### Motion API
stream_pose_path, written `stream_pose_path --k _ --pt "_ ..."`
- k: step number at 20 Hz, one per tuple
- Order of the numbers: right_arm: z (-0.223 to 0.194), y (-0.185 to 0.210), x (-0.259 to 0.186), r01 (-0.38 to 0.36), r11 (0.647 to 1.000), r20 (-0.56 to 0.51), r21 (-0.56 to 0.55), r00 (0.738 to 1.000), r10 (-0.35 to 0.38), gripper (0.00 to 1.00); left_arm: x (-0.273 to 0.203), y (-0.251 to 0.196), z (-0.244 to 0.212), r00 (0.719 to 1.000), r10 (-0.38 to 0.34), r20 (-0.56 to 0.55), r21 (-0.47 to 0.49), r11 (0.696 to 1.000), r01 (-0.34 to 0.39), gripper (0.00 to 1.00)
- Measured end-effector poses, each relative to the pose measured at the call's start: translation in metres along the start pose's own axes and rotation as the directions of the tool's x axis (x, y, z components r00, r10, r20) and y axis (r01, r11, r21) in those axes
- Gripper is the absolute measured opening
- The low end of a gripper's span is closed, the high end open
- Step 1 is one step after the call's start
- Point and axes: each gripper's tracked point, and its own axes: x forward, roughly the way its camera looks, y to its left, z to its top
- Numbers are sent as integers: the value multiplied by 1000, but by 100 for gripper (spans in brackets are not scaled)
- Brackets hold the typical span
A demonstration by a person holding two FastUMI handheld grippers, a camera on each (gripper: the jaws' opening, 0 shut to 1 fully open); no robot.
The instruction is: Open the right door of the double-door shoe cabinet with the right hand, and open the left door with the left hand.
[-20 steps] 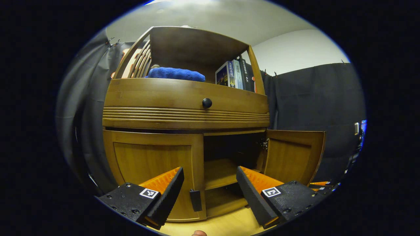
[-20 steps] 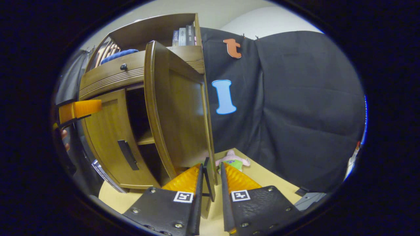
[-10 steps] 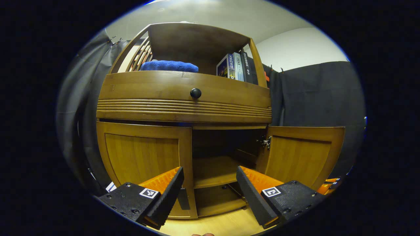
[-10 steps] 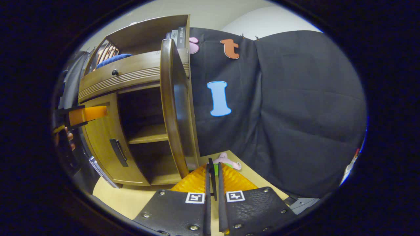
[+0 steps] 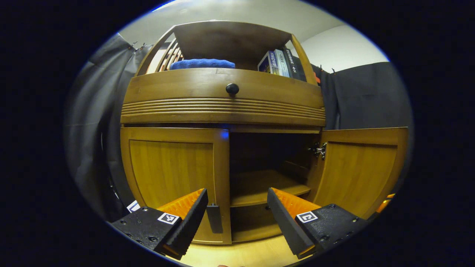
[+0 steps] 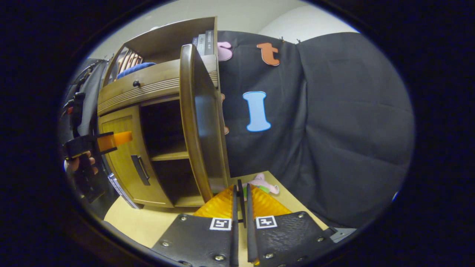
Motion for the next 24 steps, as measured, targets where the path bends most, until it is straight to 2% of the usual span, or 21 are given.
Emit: stream_pose_path --k 5,9,10,11,12,13,14,15,16,17,18,21,22,23,24 --pt "4 0 5 -24 1000 -4 -16 1000 24 10 11 15 -14 998 69 -7 -13 998 -69 99" --pt "6 -11 7 -13 1000 3 -15 1000 13 10 23 28 -31 994 105 -36 -21 994 -106 99" --pt "5 -12 7 -13 1000 2 -9 1000 13 12 26 32 -37 992 114 -49 -20 993 -115 99" --pt "6 -14 8 -9 1000 3 -6 1000 9 22 30 34 -44 991 121 -63 -19 992 -122 99" --pt "6 -17 8 -7 1000 4 -5 1000 7 13 32 37 -51 989 129 -78 -21 991 -131 96" --pt "7 -19 8 -1 1000 4 -6 1000 1 22 34 40 -57 987 134 -92 -26 990 -137 97" --pt "7 -18 8 -7 1000 2 -4 1000 7 22 37 42 -62 985 133 -106 -32 990 -137 96" --pt "7 -19 8 -4 1000 4 -3 1000 4 16 41 46 -67 984 133 -117 -38 990 -138 94" --pt "7 -22 8 -3 1000 3 -1 1000 3 17 44 49 -71 982 138 -125 -40 989 -144 87" --pt "8 -22 8 -3 1000 3 4 1000 3 18 48 51 -76 981 142 -134 -41 988 -148 85" --pt "7 -24 7 1 1000 4 6 1000 -1 18 51 53 -79 979 142 -143 -43 988 -150 77" --pt "7 -25 7 3 1000 0 23 1000 -3 22 61 56 -90 976 138 -169 -43 988 -147 77" --pt "7 -24 8 3 1000 1 28 1000 -3 22 63 57 -92 976 135 -172 -40 989 -143 72" --pt "7 -25 9 4 1000 0 29 1000 -4 22 66 55 -94 976 127 -174 -37 990 -135 74" --pt "7 -25 8 5 1000 0 28 1000 -5 22 68 54 -96 976 122 -180 -34 991 -130 71"
